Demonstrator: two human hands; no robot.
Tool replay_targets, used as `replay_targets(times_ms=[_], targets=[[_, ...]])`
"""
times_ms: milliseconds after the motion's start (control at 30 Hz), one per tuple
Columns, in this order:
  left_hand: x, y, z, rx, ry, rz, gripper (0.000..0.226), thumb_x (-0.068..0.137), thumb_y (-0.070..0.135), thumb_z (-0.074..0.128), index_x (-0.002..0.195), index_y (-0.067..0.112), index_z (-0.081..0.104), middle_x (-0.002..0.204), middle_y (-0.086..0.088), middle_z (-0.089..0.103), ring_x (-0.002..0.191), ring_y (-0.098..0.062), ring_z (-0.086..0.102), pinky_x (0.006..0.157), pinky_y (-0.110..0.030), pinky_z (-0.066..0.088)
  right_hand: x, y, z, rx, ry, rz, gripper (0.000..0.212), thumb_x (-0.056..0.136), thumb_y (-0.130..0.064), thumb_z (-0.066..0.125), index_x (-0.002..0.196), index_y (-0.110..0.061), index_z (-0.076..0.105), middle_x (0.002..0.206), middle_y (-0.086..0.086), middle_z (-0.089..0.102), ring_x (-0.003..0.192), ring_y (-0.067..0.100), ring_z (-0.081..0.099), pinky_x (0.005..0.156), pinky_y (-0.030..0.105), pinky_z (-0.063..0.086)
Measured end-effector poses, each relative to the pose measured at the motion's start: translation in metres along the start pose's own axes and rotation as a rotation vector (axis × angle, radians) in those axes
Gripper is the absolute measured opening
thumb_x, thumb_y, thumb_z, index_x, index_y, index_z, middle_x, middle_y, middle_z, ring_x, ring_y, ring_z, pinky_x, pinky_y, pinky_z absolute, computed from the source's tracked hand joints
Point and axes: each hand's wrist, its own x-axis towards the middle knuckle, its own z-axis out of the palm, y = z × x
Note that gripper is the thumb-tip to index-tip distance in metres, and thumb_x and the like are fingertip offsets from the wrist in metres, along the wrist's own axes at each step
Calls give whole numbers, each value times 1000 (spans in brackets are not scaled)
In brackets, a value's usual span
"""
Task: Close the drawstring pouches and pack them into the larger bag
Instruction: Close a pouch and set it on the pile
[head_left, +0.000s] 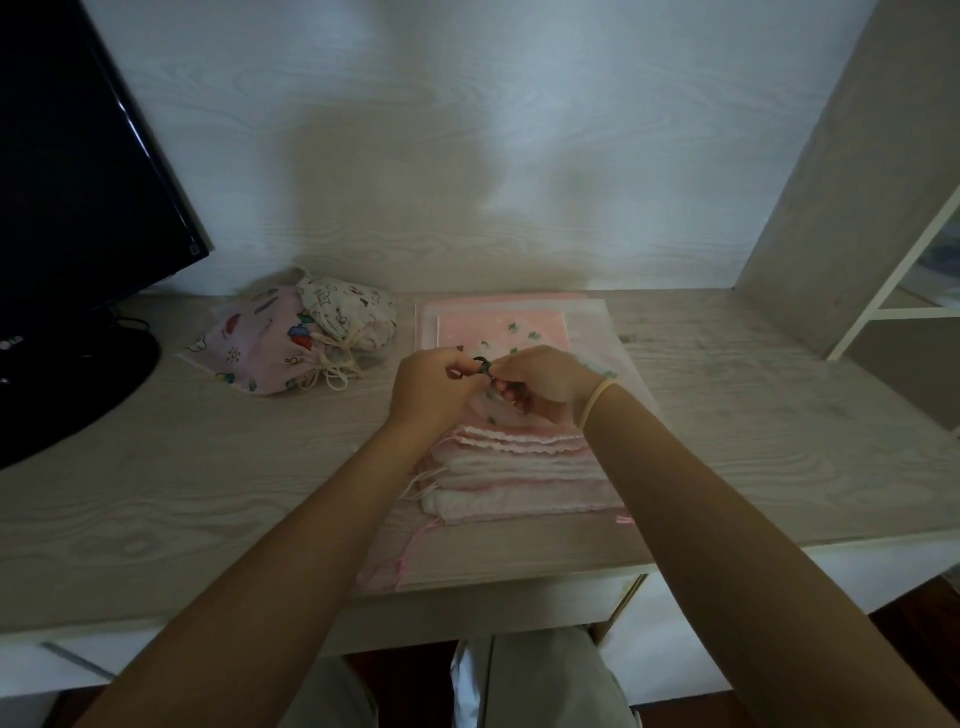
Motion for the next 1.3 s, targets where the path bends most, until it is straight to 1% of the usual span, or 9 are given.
replay_targets(times_ms=[167,333,500,700,867,1000,1100,1233,1300], targets=[[0,-1,-4,-35,-12,-60,4,78,15,79,81,16,76,78,4,70,73,-12,65,69,-26,52,-4,0,-5,-21,50,-14,12,89,1,61,95,1,71,71,10,64,60,14,54,58,25,43],[4,3,-11,11,-178,-111,12,90,18,58,79,18,61,77,-2,63,69,-18,59,64,-32,46,3,8,-5,-126,292,-84,11,82,-3,71,91,-6,76,85,13,73,74,19,63,74,28,56],[2,-1,-17,212,-289,-64,22,97,23,48,85,6,57,74,-3,54,66,-18,48,59,-30,36,3,11,-2,-296,467,-111,9,84,-7,70,76,-7,71,61,1,64,52,10,54,55,19,47],[1,-10,-28,549,-349,20,16,93,22,51,80,14,56,80,-3,59,72,-23,53,63,-33,45,4,6,-3,-623,570,-163,8,88,-9,65,90,-4,70,90,9,67,81,17,57,78,26,48],[-1,-4,-38,717,-395,34,15,94,27,53,82,20,57,84,2,56,78,-22,56,64,-31,44,1,4,3,-674,557,-192,8,89,-7,64,91,-3,70,98,11,69,94,23,62,80,23,45],[1,3,-43,784,-351,50,11,87,28,63,77,27,59,86,3,56,80,-21,57,66,-29,45,-2,5,1,-666,503,-202,7,87,-11,66,87,-7,72,86,6,69,84,20,63,83,29,52],[5,12,-41,659,-304,159,17,81,31,73,96,29,65,97,6,54,85,-17,58,71,-32,50,-5,2,-3,-684,484,-216,12,87,-17,69,91,-8,75,86,0,65,80,14,58,77,24,46],[9,31,-23,695,-505,238,42,77,40,75,117,39,63,105,5,43,89,-18,54,72,-33,48,-8,-2,-3,-669,477,-231,15,88,-21,67,93,-11,77,91,1,69,82,13,59,75,23,45],[12,34,-9,775,-537,248,32,80,39,72,112,36,67,102,5,42,89,-21,56,70,-31,44,-11,-3,-7,-688,514,-235,17,89,-22,65,94,-11,76,99,3,72,85,15,61,74,22,44]])
